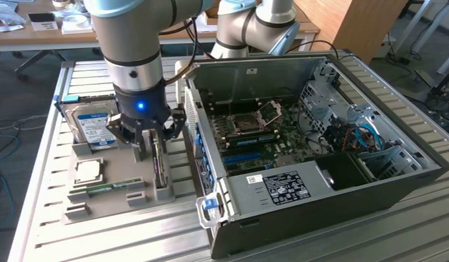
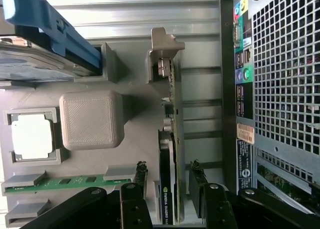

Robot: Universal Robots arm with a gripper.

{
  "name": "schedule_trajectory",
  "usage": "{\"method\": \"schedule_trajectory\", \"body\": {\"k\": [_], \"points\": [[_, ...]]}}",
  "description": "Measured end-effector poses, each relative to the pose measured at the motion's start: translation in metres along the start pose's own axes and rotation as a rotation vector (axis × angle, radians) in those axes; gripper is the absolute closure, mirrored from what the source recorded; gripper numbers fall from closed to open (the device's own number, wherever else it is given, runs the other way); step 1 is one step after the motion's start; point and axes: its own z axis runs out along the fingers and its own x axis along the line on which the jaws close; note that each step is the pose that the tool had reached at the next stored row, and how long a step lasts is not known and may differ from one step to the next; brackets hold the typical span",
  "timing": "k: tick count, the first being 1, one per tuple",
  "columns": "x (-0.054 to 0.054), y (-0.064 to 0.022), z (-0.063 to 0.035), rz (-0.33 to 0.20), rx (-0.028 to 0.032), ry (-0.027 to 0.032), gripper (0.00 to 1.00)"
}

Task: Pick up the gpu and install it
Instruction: 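Pick up the gpu and move the gpu toward the slot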

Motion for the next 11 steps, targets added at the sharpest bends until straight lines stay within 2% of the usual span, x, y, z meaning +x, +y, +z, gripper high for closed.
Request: {"method": "schedule_trajectory", "body": {"k": [11], "points": [[0.001, -0.0001, 0.0144, 0.000, 0.0000, 0.0000, 0.53]]}}
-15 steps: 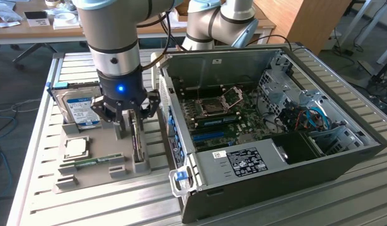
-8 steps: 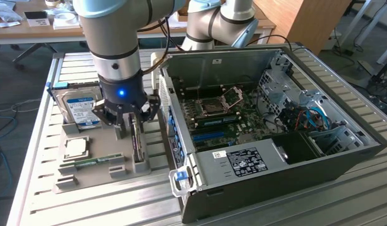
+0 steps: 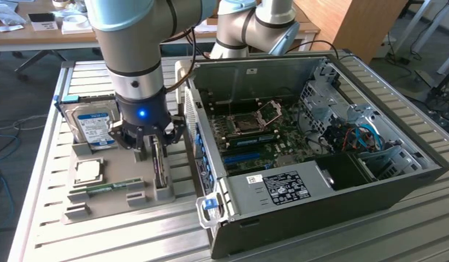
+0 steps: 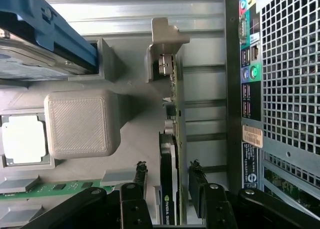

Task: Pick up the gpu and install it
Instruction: 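Pick up the gpu and move the gpu toward the slot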

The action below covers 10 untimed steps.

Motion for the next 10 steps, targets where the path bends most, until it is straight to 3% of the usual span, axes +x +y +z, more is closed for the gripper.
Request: {"method": "schedule_trajectory", "body": {"k": [10], "points": [[0.0003, -0.0001, 0.0054, 0.000, 0.0002, 0.0003, 0.53]]}}
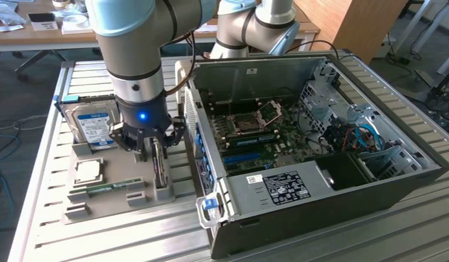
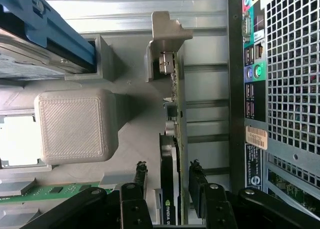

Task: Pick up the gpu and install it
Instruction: 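Pick up the gpu and move the gpu toward the slot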

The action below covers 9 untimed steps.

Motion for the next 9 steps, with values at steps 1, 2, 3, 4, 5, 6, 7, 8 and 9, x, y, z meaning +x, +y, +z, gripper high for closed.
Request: {"method": "schedule_trajectory", "body": {"k": [1, 2, 3, 4, 5, 6, 7, 8, 9], "points": [[0.0000, 0.0000, 0.0004, 0.000, -0.0002, -0.0001, 0.53], [0.0000, 0.0000, 0.0009, 0.000, -0.0003, -0.0004, 0.53], [0.0000, 0.0000, 0.0014, 0.000, -0.0003, -0.0003, 0.53], [0.0000, 0.0000, 0.0016, 0.000, -0.0002, -0.0002, 0.53], [0.0000, 0.0000, 0.0017, 0.000, -0.0001, -0.0002, 0.53], [0.0000, 0.0000, 0.0017, 0.000, -0.0001, -0.0001, 0.53], [0.0000, 0.0000, 0.0018, 0.000, -0.0002, -0.0003, 0.53], [0.0000, 0.0000, 0.0017, 0.000, -0.0002, -0.0002, 0.53], [0.0000, 0.0000, 0.0018, 0.000, -0.0002, -0.0003, 0.53]]}}
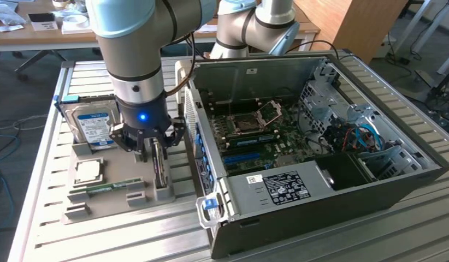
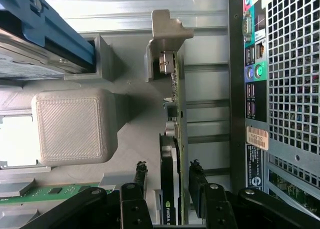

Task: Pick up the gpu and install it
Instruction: 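Pick up the gpu and move the gpu toward the slot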

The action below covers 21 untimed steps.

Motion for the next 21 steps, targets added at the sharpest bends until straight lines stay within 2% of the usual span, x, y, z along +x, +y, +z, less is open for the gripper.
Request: {"method": "schedule_trajectory", "body": {"k": [16, 18, 19, 21], "points": [[0.0005, 0.0000, 0.0024, 0.000, -0.0001, 0.0001, 0.53], [0.0005, 0.0000, 0.0025, 0.000, -0.0001, 0.0000, 0.54], [0.0004, 0.0000, 0.0024, 0.000, -0.0001, 0.0000, 0.61], [0.0005, 0.0000, 0.0024, 0.000, -0.0001, 0.0000, 0.61]]}}
